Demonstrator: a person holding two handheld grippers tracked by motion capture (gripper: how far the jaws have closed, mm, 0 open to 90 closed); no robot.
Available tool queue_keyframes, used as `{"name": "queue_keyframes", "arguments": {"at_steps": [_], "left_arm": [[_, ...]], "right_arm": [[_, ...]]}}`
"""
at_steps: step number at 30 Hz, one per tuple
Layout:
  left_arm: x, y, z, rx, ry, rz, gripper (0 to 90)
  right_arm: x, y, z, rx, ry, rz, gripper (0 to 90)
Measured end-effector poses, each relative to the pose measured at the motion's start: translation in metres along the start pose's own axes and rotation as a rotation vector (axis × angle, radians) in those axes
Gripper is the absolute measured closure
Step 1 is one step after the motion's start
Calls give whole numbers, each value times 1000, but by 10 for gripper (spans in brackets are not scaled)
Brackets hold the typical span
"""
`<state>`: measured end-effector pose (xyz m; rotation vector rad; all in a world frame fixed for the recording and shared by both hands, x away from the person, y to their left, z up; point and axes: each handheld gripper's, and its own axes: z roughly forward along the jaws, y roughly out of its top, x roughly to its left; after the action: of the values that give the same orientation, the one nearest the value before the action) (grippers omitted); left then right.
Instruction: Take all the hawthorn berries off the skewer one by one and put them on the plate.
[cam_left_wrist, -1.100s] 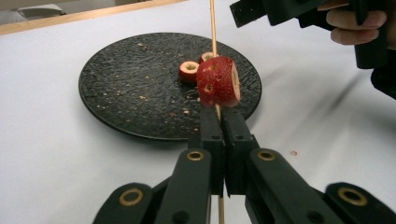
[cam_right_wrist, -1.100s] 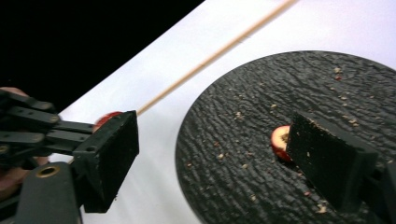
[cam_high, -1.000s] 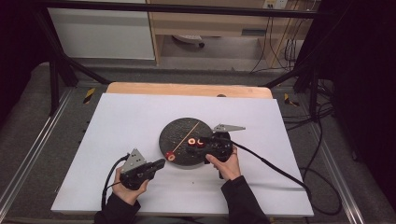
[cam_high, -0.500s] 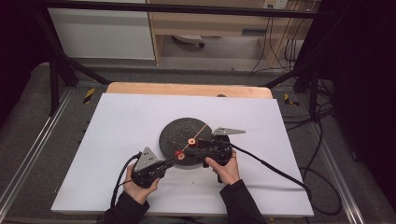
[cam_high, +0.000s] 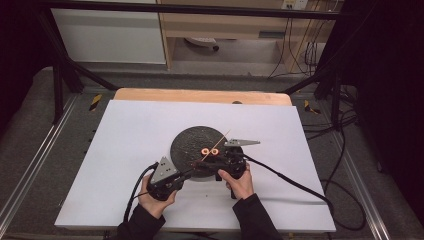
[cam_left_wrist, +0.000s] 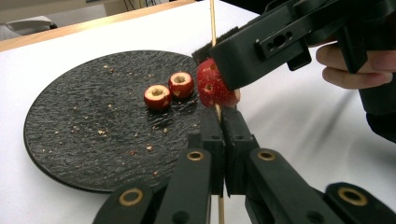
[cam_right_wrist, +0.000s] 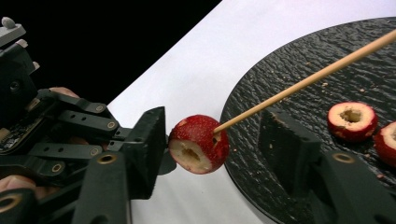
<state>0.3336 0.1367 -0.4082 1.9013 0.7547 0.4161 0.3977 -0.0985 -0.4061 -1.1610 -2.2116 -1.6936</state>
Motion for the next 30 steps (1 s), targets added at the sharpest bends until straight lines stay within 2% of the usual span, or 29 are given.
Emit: {"name": "queue_keyframes", "arguments": {"at_steps": [9, 17, 30], "left_arm": [[-1, 0, 0, 1, -6, 7, 880], [-1, 0, -3, -10, -8, 8, 880], [3, -4, -18, -20, -7, 14, 880]], "right_arm": [[1, -1, 0, 15, 40, 9, 580], [0, 2, -2, 6, 56, 12, 590], [-6, 25, -18, -52, 9, 12, 592]]}}
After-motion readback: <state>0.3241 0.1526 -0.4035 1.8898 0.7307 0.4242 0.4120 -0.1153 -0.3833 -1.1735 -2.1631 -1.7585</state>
